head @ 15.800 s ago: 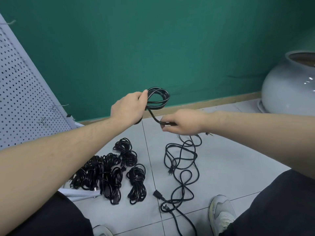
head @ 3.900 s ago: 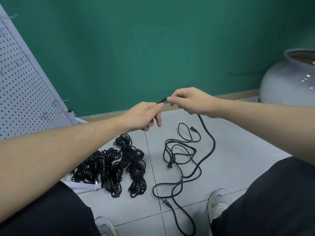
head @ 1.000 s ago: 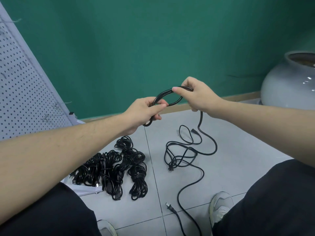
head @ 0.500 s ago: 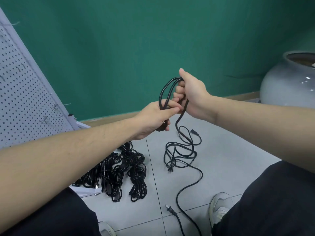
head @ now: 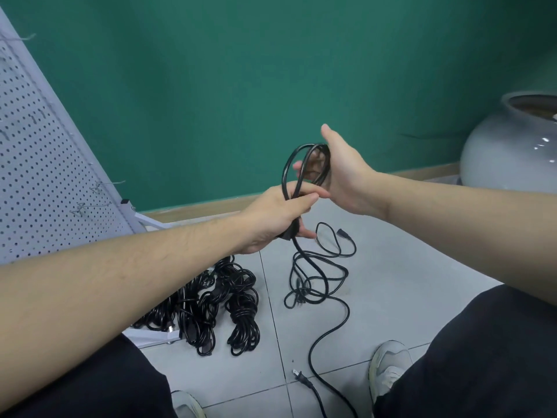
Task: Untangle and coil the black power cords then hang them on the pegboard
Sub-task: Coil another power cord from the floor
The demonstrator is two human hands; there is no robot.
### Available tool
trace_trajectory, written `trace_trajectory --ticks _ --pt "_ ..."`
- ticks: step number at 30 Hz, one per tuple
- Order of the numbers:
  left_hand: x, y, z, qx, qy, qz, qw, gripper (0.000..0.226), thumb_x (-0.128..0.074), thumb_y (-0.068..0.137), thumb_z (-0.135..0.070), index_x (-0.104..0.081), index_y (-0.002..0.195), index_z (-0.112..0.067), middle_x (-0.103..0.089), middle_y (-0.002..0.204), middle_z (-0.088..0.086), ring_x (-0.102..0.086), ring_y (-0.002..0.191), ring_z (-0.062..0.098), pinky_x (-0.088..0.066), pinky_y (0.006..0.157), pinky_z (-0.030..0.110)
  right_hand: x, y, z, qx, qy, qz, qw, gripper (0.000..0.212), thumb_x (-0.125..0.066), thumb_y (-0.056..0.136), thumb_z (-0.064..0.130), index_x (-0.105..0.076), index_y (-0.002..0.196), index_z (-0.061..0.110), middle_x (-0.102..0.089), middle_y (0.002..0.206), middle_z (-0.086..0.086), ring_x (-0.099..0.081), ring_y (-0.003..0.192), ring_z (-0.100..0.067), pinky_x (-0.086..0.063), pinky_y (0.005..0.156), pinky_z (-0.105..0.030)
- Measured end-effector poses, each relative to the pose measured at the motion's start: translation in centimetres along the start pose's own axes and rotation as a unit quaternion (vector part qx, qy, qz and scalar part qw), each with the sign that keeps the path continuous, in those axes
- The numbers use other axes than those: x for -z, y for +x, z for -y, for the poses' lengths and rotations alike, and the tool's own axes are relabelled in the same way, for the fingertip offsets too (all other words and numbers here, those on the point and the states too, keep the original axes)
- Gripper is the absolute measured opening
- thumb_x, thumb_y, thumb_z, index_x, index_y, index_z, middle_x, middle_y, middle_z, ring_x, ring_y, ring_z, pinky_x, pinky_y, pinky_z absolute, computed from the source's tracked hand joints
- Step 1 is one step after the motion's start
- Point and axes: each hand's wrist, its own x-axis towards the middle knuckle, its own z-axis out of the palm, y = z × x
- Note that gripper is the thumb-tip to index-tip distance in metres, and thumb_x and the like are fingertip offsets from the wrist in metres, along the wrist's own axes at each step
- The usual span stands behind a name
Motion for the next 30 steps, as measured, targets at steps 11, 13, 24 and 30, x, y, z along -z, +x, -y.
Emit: trace_trajectory --ticks 11,13,24,30 --pt "0.5 0.4 -2.1 -0.054 -0.064 -0.184 0.979 0.021 -0.051 0.107 -0.019 -0.071 0.103 -0.025 -0.053 0.076 0.000 -0.053 0.046 0.017 -0.060 0.059 0.038 1.6 -1.4 -3.8 -0.090 -0.318 0.309 0.892 0.022 -0.060 0.101 0.024 -0.046 0.084 0.019 -0.077 0.098 -0.003 -0.067 0.118 -0.022 -0.040 0.116 -0.045" --pt "0.3 0.5 -2.5 -0.060 -0.044 -0.191 0.979 0.022 -0.050 0.107 -0.019 -0.070 0.104 -0.026 -0.051 0.074 0.001 -0.052 0.041 0.019 -0.055 0.053 0.032 1.3 -1.6 -3.6 -0.108 -0.293 0.310 0.898 0.020 -0.055 0.103 0.019 -0.040 0.089 0.017 -0.072 0.077 -0.008 -0.073 0.105 -0.031 -0.048 0.109 -0.044" --pt "5.0 1.4 -2.1 -0.024 0.033 -0.249 0.968 0.009 -0.072 0.094 -0.036 -0.068 0.096 -0.028 -0.058 0.084 -0.004 -0.042 0.046 0.017 -0.041 0.047 0.025 3.0 -1.4 -3.4 -0.046 -0.354 0.263 0.896 0.024 -0.062 0.099 0.028 -0.052 0.081 0.016 -0.067 0.071 -0.003 -0.071 0.087 -0.016 -0.050 0.089 -0.025" --pt "6.7 1.7 -1.1 0.031 0.048 -0.252 0.966 0.040 -0.081 0.081 -0.052 -0.067 0.103 -0.022 -0.048 0.069 0.000 -0.042 0.044 0.014 -0.043 0.048 0.024 2.8 -1.0 -2.1 0.034 -0.229 0.212 0.949 0.026 -0.046 0.107 0.024 -0.066 0.100 0.010 -0.041 0.065 0.002 -0.038 0.058 -0.015 -0.041 0.062 -0.023"
